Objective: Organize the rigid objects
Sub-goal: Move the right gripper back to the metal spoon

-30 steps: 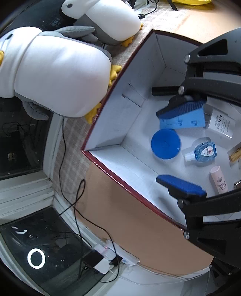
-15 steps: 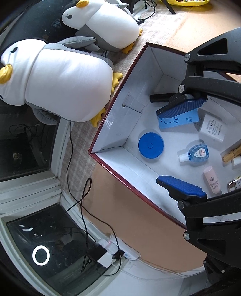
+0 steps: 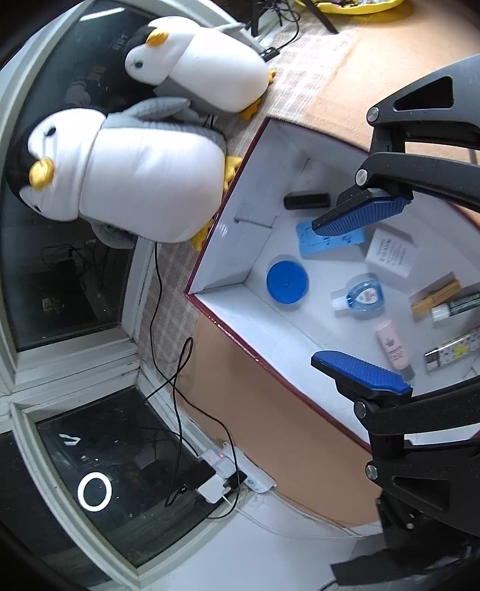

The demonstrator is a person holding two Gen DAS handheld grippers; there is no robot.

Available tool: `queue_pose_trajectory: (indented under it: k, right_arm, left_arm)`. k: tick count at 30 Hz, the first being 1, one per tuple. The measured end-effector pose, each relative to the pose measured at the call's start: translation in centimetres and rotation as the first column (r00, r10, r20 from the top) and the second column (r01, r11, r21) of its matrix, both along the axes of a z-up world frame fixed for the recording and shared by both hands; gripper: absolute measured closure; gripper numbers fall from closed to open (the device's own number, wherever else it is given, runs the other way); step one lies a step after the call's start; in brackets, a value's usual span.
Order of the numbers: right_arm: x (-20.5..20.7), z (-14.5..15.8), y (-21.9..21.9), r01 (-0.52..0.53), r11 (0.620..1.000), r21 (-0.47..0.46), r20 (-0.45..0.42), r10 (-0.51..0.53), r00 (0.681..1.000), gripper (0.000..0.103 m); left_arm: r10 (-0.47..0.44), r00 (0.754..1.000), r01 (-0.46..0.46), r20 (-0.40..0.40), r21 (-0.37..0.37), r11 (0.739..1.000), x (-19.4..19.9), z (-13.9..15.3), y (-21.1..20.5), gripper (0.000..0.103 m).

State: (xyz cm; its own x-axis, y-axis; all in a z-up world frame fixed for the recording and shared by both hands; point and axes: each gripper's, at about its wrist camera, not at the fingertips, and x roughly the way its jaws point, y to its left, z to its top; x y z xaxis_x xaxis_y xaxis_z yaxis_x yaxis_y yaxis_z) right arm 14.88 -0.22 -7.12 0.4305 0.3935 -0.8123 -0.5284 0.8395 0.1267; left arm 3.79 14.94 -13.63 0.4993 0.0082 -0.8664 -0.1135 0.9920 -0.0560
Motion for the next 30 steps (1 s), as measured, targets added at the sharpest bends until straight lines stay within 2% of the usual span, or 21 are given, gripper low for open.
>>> queue_pose_trajectory:
  k: [9, 17, 19, 25, 30]
  right_arm:
    - [-1.9, 0.6, -5.4, 0.057, 0.997, 0.056, -0.001, -0.057, 0.998, 0.042]
    - [-2.7, -0.9, -12.2, 0.166, 0.984, 0.061, -0.03, -0.164, 0.986, 0.042]
    - [-2.7, -1.6, -14.0, 0.201, 0.978, 0.062, -0.045, -0.198, 0.979, 0.042]
    - [-2.8, -3.8, -19.9, 0.326, 0.943, 0.07, -0.104, -0.318, 0.942, 0.042]
    - [-2.8, -6.4, -24.7, 0.462, 0.881, 0.108, -0.217, -0.432, 0.875, 0.042]
  left_arm:
    - [-0.008, 1.0, 0.008, -0.005, 0.015, 1.0, 0.2, 0.0, -0.4, 0.089]
    - [-0.013, 1.0, 0.014, -0.015, 0.025, 1.0, 0.5, -0.1, -0.7, 0.089]
    - [-0.02, 1.0, 0.021, -0.018, 0.028, 0.999, 0.5, -0.2, -0.9, 0.087]
    - [-0.023, 0.999, 0.024, -0.024, 0.036, 0.999, 0.6, -0.2, -1.1, 0.086]
    - [-0.03, 0.999, 0.032, -0.028, 0.052, 0.998, 0.7, -0.2, -1.3, 0.086]
